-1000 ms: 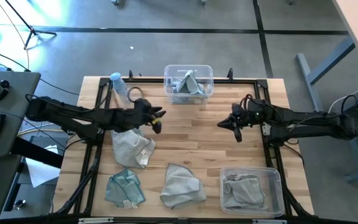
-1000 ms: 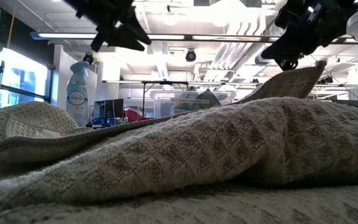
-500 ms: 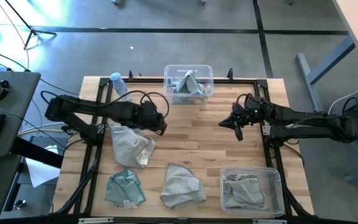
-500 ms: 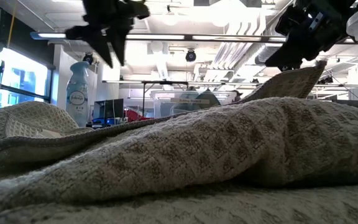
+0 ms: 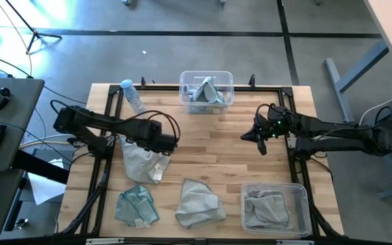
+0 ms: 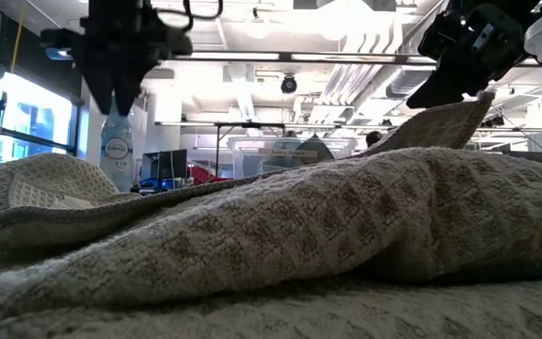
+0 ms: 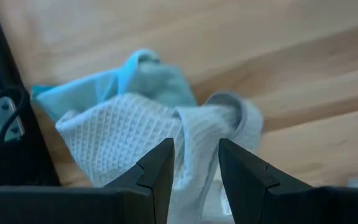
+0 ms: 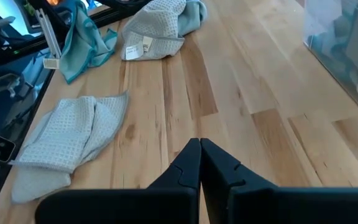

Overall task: Sort microfiber towel by color & place in baskets
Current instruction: Put the gray towel into the bottom transparent bin

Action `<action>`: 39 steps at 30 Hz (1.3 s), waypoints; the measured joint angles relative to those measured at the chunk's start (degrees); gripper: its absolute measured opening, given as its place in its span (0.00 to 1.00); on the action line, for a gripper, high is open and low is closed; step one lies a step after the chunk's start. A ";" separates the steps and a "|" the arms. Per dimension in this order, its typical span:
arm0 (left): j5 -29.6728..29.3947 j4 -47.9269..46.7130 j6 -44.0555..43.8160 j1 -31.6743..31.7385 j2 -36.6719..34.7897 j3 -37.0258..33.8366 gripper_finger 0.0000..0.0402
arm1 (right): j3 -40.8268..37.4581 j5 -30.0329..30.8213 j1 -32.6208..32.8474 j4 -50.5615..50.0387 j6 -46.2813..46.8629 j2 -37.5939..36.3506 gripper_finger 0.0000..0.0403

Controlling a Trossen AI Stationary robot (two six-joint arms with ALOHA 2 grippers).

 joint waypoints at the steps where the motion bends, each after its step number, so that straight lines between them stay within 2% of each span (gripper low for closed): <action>1: 1.14 0.33 0.66 0.00 0.37 -0.72 0.28 | 0.00 0.00 0.00 0.00 0.03 0.00 0.00; 7: 7.98 1.22 2.90 -0.39 4.52 -5.84 0.28 | 0.00 -0.99 0.07 0.02 2.95 0.02 0.00; 13: 11.23 1.98 3.66 -1.88 7.21 -9.01 0.28 | 0.00 -2.39 0.07 0.07 4.44 0.02 0.00; 17: 13.84 3.95 5.37 -2.72 6.83 -9.70 0.19 | 0.00 -2.40 0.07 0.09 5.42 0.02 0.00; 21: 11.05 2.69 4.81 -3.66 5.05 -9.08 0.03 | 0.00 -2.44 0.07 0.22 6.40 0.02 0.00; 28: 5.33 -2.85 1.71 -5.15 -2.28 -4.48 0.00 | 0.00 -2.37 0.17 0.24 7.85 0.02 0.00; 36: -9.97 -3.39 1.60 -7.26 -12.68 4.02 0.00 | 0.00 1.10 0.17 0.32 8.74 0.02 0.00; 39: -14.37 -2.94 4.95 -7.26 -14.84 6.61 0.00 | 0.00 1.63 0.17 1.37 9.21 0.02 0.00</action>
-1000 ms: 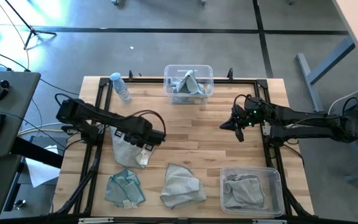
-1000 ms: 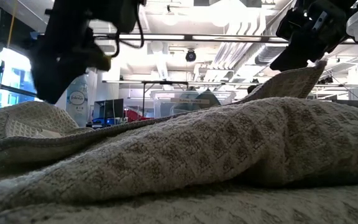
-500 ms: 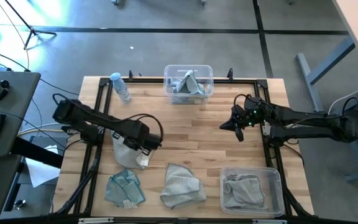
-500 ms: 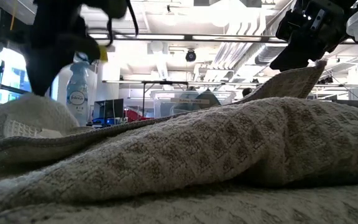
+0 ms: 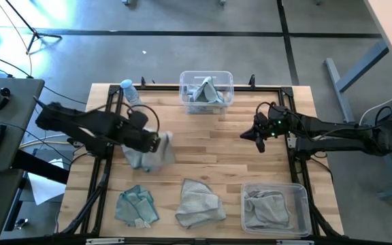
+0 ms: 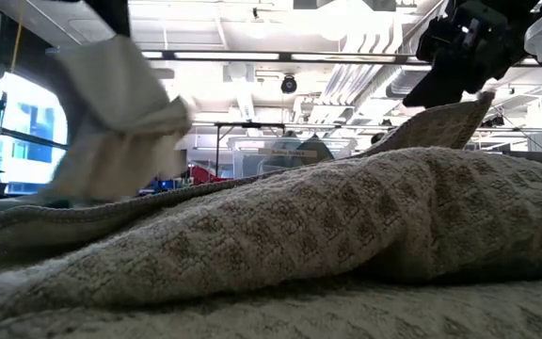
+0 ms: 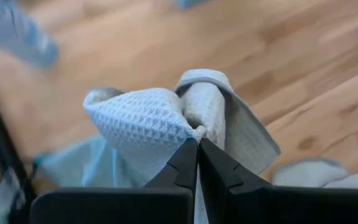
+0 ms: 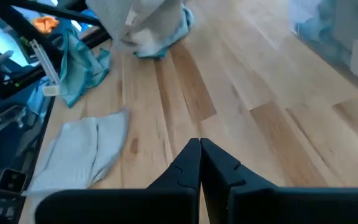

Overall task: Sort microfiber towel by color & place in baskets
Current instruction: Put the gray towel into the bottom transparent bin

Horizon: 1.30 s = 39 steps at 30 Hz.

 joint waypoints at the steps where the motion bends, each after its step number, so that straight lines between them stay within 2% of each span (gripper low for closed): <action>1: -1.41 0.16 1.46 0.00 -0.40 0.78 0.00 | 0.00 -0.27 0.00 0.89 0.00 0.00 0.00; 6: -7.59 5.35 9.91 0.48 -1.11 4.00 0.00 | 0.00 -0.44 0.00 8.42 -0.43 0.00 0.02; 10: -6.44 15.07 18.99 3.48 -0.13 4.44 0.00 | 0.00 -0.40 0.72 17.65 -2.11 0.62 0.09; 13: -2.40 21.38 25.61 6.51 2.34 4.46 0.00 | 0.02 -0.29 2.22 25.71 -3.30 2.56 0.17; 18: 6.57 31.14 34.91 11.23 7.86 4.43 0.00 | 0.02 4.53 5.64 35.11 -6.76 7.62 0.33; 22: 14.28 40.14 40.13 14.40 11.95 4.41 0.00 | 0.02 9.66 8.06 40.58 -9.67 11.88 0.47; 26: 20.86 47.44 43.41 16.88 15.13 4.41 0.00 | 0.04 10.22 9.27 45.88 -11.99 15.73 0.57; 30: 25.44 52.44 43.34 18.74 17.21 4.41 0.00 | 2.36 13.11 9.59 45.89 -12.05 18.90 0.64; 34: 28.63 58.35 44.52 19.74 18.47 4.41 0.00 | 6.29 12.73 9.58 44.36 -14.13 22.94 0.67; 39: 30.72 64.94 46.15 20.72 18.68 4.41 0.00 | 12.72 12.88 9.77 32.37 -15.48 28.71 0.67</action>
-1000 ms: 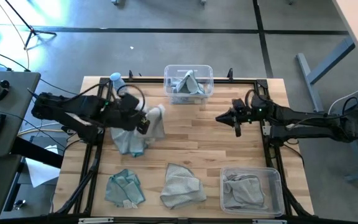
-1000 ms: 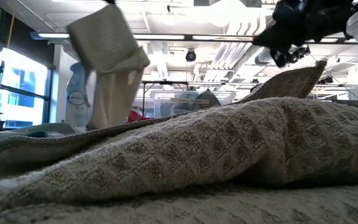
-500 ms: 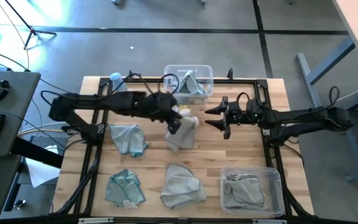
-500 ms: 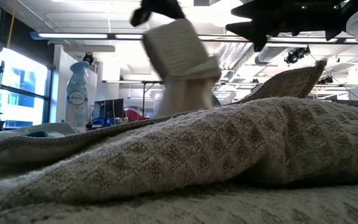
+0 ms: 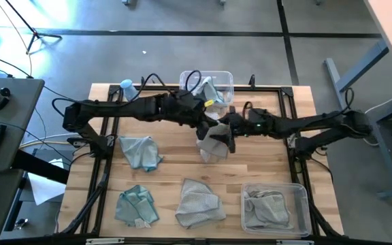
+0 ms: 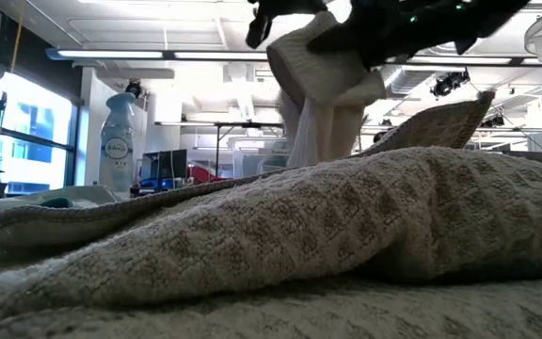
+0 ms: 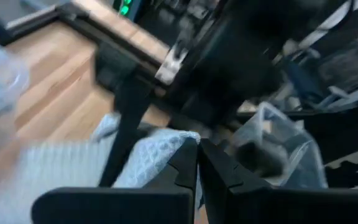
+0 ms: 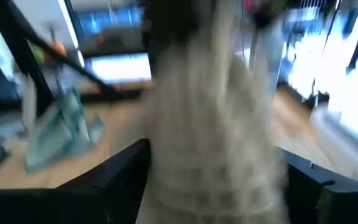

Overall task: Sort microfiber towel by color & place in baskets
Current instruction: Put the gray towel into the bottom transparent bin

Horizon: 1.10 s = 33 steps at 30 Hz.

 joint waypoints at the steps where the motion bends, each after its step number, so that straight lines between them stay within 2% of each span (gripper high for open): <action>1: 0.38 0.95 0.29 0.13 -0.23 0.00 0.00 | 1.20 0.10 0.00 -2.74 0.01 1.10 0.67; 4: 0.42 2.13 0.89 0.48 -1.20 0.00 0.00 | 4.66 0.09 0.00 -8.28 -0.02 3.71 0.64; 6: -0.19 2.05 1.52 0.48 -2.04 0.00 0.00 | 6.36 0.06 0.00 -10.16 -0.02 4.71 0.56; 8: -1.56 1.87 2.36 0.48 -2.71 0.00 0.00 | 7.60 0.03 0.00 -11.07 -0.28 5.26 0.43; 12: -1.76 1.74 4.69 0.48 -3.73 0.00 0.00 | 9.40 -0.20 -0.43 -14.24 -0.72 5.12 0.08; 13: -1.74 1.68 5.00 0.48 -3.77 0.00 0.00 | 9.69 -0.46 -0.50 -15.30 -1.36 5.03 0.05; 19: -2.00 1.89 5.92 0.27 -3.87 0.00 0.04 | 11.38 -1.22 -0.50 -17.37 -1.04 5.02 0.11; 25: -1.96 -0.63 6.53 -0.13 -3.87 0.03 0.17 | 13.50 -1.22 -0.50 -25.45 -1.22 5.02 0.02; 28: -1.94 -4.39 8.53 -0.11 -3.86 0.06 0.23 | 15.35 -0.95 -0.32 -31.03 -0.86 4.62 0.03; 33: -2.44 -13.11 12.85 0.42 -4.87 0.04 0.28 | 20.30 5.17 1.75 -42.23 0.06 1.68 0.01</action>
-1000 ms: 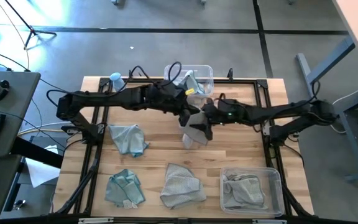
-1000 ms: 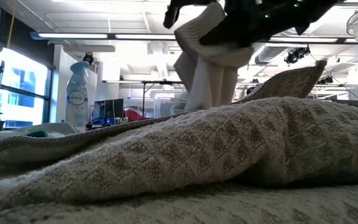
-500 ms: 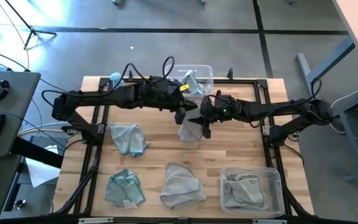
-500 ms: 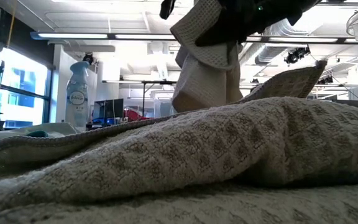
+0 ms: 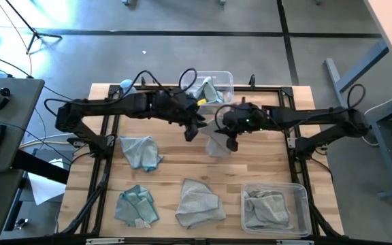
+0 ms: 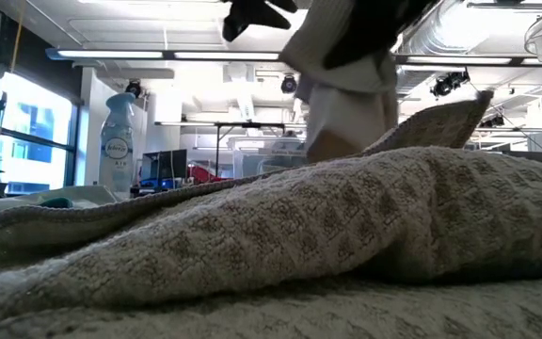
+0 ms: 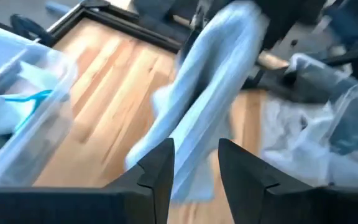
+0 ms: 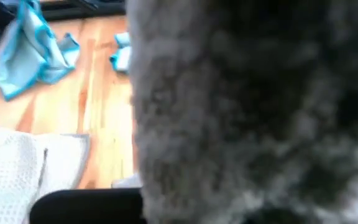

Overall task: Sort microfiber towel by color & place in baskets
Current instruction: Put the gray towel into the bottom transparent bin

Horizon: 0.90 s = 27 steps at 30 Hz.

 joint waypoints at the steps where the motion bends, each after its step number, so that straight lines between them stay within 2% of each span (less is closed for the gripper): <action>1: -0.11 -0.36 0.94 -0.07 -0.31 -0.31 0.29 | 1.00 1.85 0.72 -2.65 0.37 -0.67 0.01; 5: -0.16 0.71 5.25 -1.03 -2.53 -3.59 0.29 | 4.71 7.97 3.67 -10.89 7.52 -3.69 0.02; 12: 0.00 4.02 5.18 -0.49 -12.70 -17.06 0.29 | 10.51 16.44 13.12 -24.72 26.27 -5.67 0.01; 17: 0.24 5.43 3.10 -0.36 -21.64 -26.88 0.29 | 18.59 21.51 22.08 -35.44 39.60 -4.39 0.01; 23: 0.30 5.91 0.99 -0.40 -29.93 -35.04 0.29 | 30.55 29.49 34.01 -43.52 55.08 -2.68 0.01; 27: 0.28 6.58 0.45 -0.38 -33.29 -38.39 0.29 | 39.16 30.06 40.90 -49.31 60.63 2.00 0.01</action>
